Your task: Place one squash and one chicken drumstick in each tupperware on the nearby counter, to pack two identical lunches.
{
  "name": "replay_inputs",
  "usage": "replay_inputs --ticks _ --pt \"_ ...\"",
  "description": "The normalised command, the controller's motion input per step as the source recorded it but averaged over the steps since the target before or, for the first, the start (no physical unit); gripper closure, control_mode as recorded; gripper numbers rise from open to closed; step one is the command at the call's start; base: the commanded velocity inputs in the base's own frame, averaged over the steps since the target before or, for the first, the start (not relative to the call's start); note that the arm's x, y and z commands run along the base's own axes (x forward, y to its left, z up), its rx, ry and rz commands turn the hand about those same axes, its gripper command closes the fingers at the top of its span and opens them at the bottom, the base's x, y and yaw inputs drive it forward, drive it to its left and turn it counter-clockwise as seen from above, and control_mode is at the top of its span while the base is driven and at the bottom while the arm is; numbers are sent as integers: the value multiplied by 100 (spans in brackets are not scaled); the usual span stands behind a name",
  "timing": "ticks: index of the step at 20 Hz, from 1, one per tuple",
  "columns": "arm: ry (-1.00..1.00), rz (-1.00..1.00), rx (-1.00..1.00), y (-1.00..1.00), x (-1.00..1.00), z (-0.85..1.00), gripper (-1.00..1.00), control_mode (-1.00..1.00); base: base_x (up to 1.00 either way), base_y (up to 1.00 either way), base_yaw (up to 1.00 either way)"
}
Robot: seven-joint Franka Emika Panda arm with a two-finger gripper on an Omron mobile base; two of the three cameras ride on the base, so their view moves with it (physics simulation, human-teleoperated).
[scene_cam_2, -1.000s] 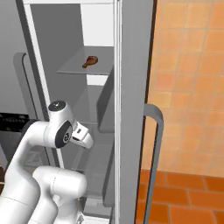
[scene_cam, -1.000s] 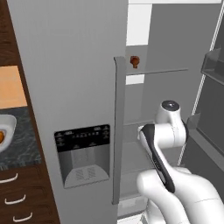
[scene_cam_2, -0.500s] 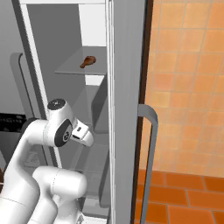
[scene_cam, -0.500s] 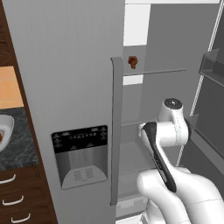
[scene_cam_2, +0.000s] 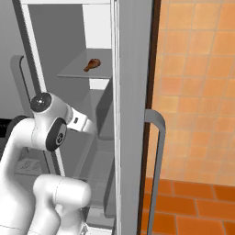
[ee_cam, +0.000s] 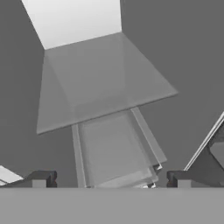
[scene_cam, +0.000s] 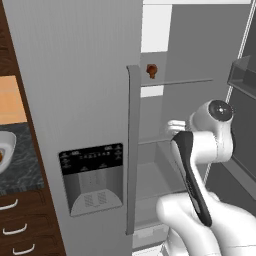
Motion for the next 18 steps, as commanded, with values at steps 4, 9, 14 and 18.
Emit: replay_inputs --ticks 4,9,14,18 --pt "-19 1 -7 1 -11 100 -100 -100 0 0 0" --pt "-11 10 -2 0 -40 100 -100 -100 0 0 0" --pt "-13 24 -1 0 11 100 -100 -100 0 0 0" --pt "6 6 0 0 87 64 -100 -100 0 0 0"
